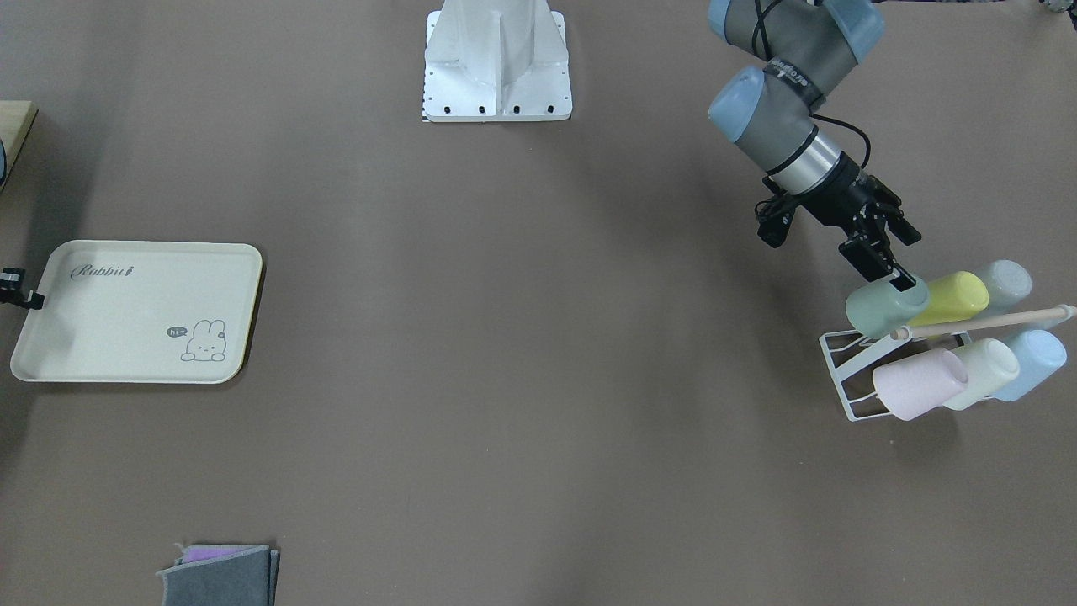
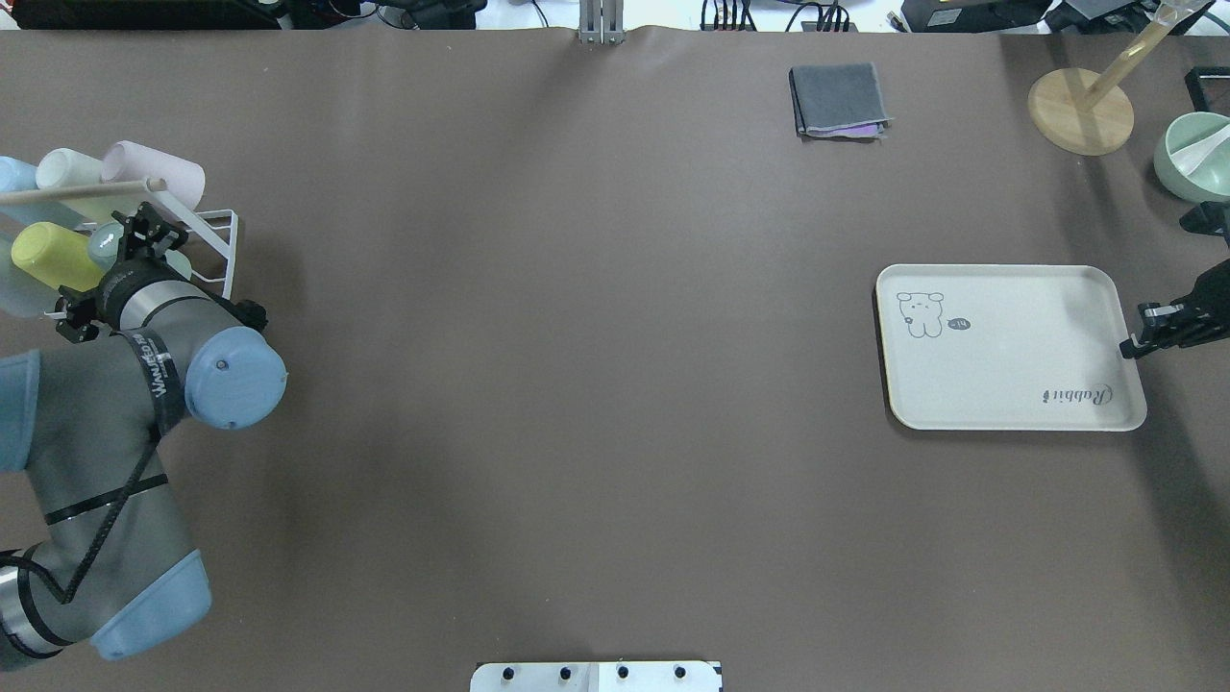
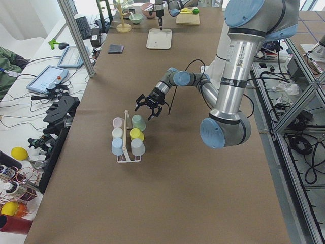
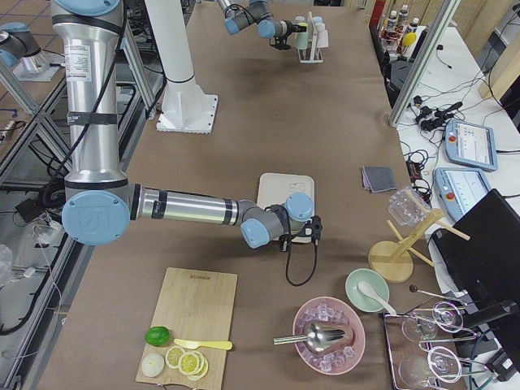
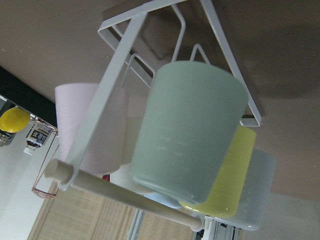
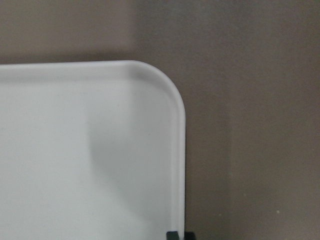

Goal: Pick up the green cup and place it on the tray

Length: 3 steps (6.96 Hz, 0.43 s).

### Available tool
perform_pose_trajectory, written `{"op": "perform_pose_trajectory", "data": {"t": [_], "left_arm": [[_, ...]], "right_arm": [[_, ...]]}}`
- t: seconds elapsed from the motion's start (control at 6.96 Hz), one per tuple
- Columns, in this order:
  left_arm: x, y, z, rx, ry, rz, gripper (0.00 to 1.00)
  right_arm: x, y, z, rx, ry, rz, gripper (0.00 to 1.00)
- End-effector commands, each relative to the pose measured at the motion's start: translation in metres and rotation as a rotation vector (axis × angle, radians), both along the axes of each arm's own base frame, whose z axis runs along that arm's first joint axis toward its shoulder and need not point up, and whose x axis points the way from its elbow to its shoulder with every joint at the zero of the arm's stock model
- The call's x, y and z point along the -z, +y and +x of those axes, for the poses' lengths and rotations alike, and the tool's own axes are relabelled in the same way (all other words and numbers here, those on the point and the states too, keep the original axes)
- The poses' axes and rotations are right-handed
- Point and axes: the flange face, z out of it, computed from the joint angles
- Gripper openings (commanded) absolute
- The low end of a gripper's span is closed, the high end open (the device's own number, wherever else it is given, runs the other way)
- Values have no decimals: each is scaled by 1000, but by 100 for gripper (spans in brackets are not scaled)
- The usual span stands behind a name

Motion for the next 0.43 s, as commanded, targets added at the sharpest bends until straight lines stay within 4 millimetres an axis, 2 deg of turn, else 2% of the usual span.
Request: {"op": "perform_pose_trajectory", "data": {"t": [0.0, 0.14, 0.29], "left_arm": [[-16, -1, 11, -96, -146, 11, 97], [-22, -4, 17, -104, -173, 15, 97], [-25, -4, 21, -114, -190, 18, 97]], "right_arm": [[79, -21, -4, 27, -138, 85, 0], [121, -35, -20, 27, -164, 116, 0], [158, -43, -64, 63, -193, 112, 0]]}}
